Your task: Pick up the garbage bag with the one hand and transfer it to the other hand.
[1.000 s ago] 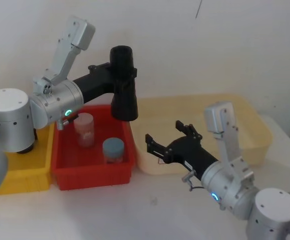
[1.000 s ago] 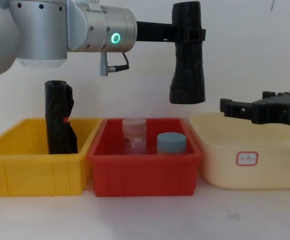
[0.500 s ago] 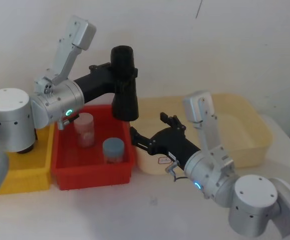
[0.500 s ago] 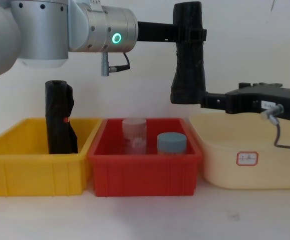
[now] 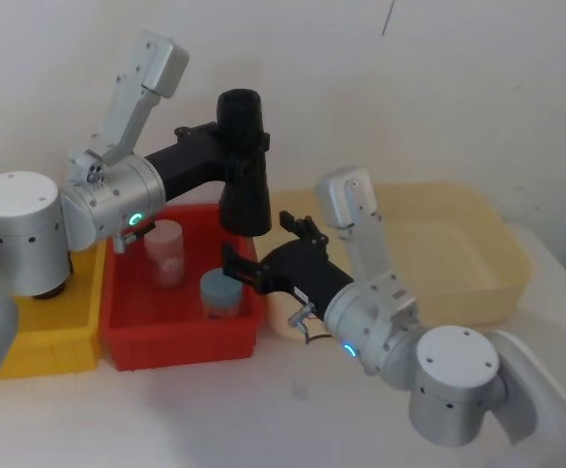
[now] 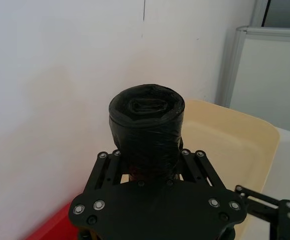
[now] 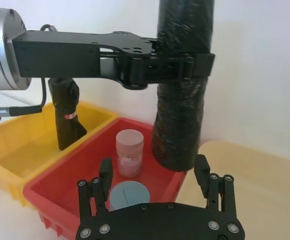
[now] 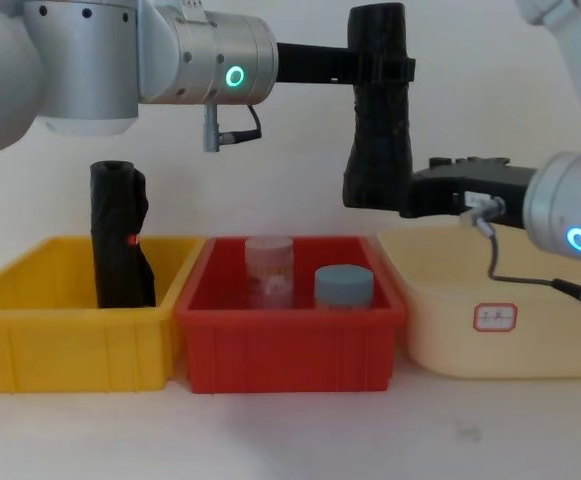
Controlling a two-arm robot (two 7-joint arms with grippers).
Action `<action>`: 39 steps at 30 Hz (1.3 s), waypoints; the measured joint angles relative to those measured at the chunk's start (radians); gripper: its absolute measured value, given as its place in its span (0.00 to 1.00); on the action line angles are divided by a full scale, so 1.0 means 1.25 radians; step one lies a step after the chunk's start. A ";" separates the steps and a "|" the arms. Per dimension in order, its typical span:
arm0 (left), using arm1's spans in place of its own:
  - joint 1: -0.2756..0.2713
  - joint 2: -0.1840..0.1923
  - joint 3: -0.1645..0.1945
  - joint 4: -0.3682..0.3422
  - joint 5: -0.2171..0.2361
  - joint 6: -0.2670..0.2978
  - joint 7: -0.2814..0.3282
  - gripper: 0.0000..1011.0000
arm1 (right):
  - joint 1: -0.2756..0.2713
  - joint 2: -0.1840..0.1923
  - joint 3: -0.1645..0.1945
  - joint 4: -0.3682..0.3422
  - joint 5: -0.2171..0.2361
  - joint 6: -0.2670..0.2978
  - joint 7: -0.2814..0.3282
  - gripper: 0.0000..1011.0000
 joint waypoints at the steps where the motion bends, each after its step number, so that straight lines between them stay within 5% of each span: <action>1: 0.000 0.000 0.000 0.000 0.000 0.000 0.000 0.44 | 0.003 -0.002 -0.001 0.003 -0.001 0.000 0.000 0.99; 19: 0.000 0.000 0.000 0.000 0.000 0.000 0.000 0.44 | 0.066 -0.056 -0.009 0.087 -0.022 -0.019 -0.005 0.99; 39: 0.000 0.000 0.000 0.000 0.000 0.000 0.000 0.44 | 0.111 -0.097 0.028 0.177 -0.013 -0.054 -0.010 0.99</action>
